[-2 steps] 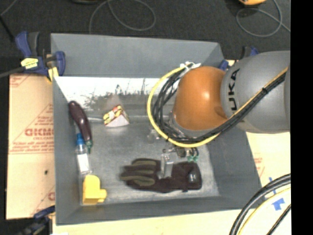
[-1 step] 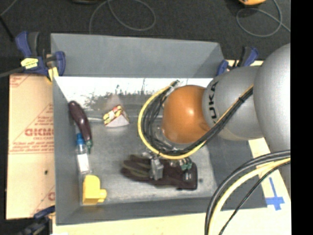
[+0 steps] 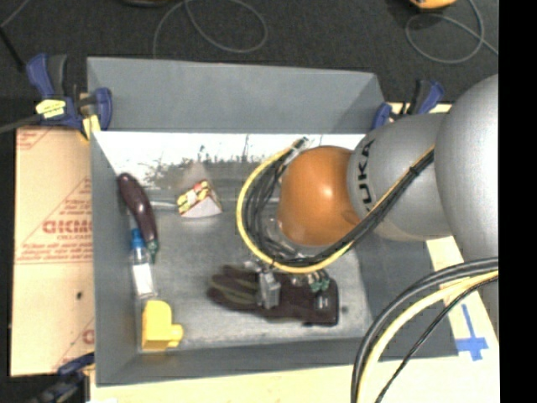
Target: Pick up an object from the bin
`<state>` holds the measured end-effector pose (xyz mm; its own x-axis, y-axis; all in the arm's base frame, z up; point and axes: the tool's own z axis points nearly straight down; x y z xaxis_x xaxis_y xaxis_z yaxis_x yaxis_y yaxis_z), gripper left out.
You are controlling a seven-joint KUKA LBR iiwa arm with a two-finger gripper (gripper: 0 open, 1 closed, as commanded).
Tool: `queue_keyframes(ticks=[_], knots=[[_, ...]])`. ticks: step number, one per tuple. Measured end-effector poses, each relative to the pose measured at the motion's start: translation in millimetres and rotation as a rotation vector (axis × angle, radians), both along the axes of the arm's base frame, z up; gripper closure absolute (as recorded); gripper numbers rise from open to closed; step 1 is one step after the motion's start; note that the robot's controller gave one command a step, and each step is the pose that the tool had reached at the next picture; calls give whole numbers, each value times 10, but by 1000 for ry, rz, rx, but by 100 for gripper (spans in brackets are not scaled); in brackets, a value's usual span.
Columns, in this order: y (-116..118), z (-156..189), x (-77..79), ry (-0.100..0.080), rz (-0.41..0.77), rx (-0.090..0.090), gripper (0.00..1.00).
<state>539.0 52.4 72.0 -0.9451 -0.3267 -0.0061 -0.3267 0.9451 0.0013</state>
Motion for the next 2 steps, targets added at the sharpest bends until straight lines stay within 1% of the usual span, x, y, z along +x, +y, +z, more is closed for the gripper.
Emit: queue_keyframes(ticks=[1, 2], knots=[[-38, 905, 30, -3, 34, 0, 100], [-36, 905, 30, -2, 33, 1, 100]])
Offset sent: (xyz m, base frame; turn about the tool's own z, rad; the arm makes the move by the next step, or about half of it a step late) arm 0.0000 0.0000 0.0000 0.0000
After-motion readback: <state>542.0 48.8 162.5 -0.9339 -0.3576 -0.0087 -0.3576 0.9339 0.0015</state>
